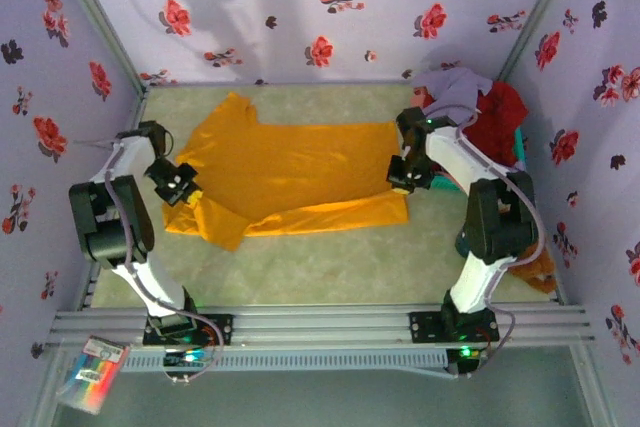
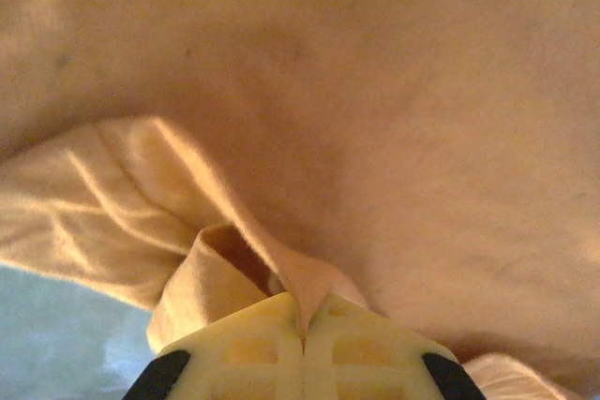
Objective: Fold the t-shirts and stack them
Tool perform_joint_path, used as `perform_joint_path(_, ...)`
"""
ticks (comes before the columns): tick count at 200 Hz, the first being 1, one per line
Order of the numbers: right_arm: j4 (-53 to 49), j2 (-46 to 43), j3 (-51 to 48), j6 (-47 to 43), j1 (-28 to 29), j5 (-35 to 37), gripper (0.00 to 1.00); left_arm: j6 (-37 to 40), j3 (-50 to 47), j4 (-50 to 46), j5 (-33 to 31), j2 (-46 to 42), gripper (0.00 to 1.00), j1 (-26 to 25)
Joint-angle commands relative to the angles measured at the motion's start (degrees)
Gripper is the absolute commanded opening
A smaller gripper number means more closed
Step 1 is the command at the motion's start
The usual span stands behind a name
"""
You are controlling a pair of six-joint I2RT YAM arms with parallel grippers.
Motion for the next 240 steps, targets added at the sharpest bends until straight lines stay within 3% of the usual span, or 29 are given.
perform_joint_path(1, 0.2, 2.1, 1.6, -0.9, -0.7, 3.9, 0.0, 2.5, 4.2, -0.7, 2.0, 3.1, 0.0, 1.3)
perform_joint_path(45, 1.4, 4.0, 1.9, 0.0, -1.4, 6.7, 0.0, 2.8, 8.6, -1.2, 1.6, 5.9, 0.0, 1.5)
perform_joint_path(126, 9.3, 4.3, 0.2, 0.3, -2.8, 2.5, 0.0, 1.1, 8.7, 2.6, 4.0, 9.3, 0.0, 3.1)
perform_joint_path(133, 11.7, 4.0, -0.9, -0.3, -2.8, 0.6, 0.09, 1.1, 9.4, 2.9, 5.3, 10.2, 0.0, 3.1)
perform_joint_path(153, 13.5, 2.1, -1.7, -0.8, -2.6, -0.2, 0.28, 1.9, 13.2, 0.9, 6.9, 12.7, 0.2, 3.1)
perform_joint_path(170, 12.4, -0.5, -1.5, -1.4, -2.6, 0.3, 0.38, 2.6, 15.8, -1.2, 5.7, 13.1, 0.47, 3.5)
perform_joint_path(212, 9.1, -7.0, -1.7, -1.2, -0.2, 1.0, 0.5, 3.7, 13.1, -2.2, 2.7, 7.3, 0.57, 4.5)
perform_joint_path(240, 8.3, -9.0, -2.9, 0.7, 5.0, -0.3, 0.54, 3.8, 6.2, -0.2, 2.6, 2.8, 0.58, 4.5)
